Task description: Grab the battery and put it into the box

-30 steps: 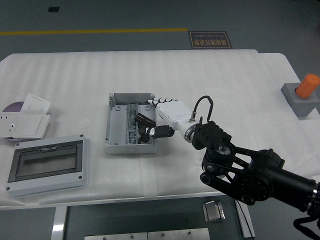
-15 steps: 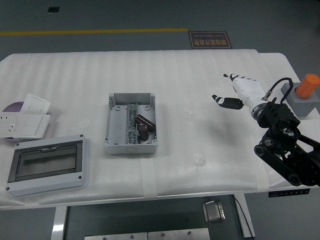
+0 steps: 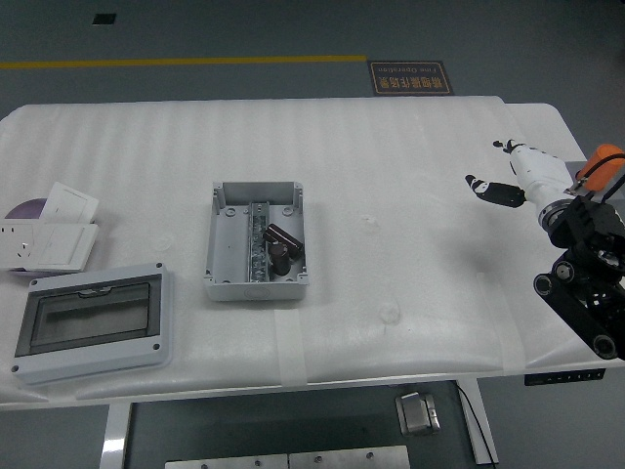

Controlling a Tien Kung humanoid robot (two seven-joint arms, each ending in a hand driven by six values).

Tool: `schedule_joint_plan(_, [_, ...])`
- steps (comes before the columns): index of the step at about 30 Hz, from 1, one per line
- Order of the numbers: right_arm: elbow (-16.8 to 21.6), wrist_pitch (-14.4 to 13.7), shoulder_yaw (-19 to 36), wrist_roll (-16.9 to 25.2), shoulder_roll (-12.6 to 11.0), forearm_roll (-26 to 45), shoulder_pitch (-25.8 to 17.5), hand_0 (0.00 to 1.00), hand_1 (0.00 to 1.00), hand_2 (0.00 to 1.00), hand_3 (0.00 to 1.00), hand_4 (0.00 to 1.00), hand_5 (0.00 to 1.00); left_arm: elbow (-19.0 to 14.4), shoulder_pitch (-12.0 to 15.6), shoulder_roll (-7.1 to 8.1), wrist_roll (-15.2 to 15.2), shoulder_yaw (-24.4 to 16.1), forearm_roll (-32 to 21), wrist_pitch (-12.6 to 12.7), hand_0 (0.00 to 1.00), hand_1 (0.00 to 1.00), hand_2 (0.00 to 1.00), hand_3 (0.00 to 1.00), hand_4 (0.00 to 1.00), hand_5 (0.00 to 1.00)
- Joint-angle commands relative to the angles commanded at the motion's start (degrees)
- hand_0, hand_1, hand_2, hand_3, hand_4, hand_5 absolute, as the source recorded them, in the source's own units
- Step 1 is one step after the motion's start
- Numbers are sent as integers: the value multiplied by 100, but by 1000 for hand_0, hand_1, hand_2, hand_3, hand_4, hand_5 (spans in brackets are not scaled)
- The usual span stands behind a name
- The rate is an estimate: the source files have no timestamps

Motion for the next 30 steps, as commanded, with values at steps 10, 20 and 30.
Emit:
schedule_joint_plan(10, [-62,4,31,9,1,-1,-33,770,843,855,878,759,630,-4,-21,19,16,-19,14,-5,629,659,536,594,632,460])
schedule_joint_plan(20, [-109,11,81,5,-27,-1,-52,770,841,851,876,756,628,-7,-15,11,24,-9,-10,-9,630,659,534,592,646,442])
schedule_joint_plan(30, [-67,-17,235,22,101,-39,-177,768,838,850,869,754,628,-5,-45,3,38,104,-69,-19,631,659,537,593,657,434])
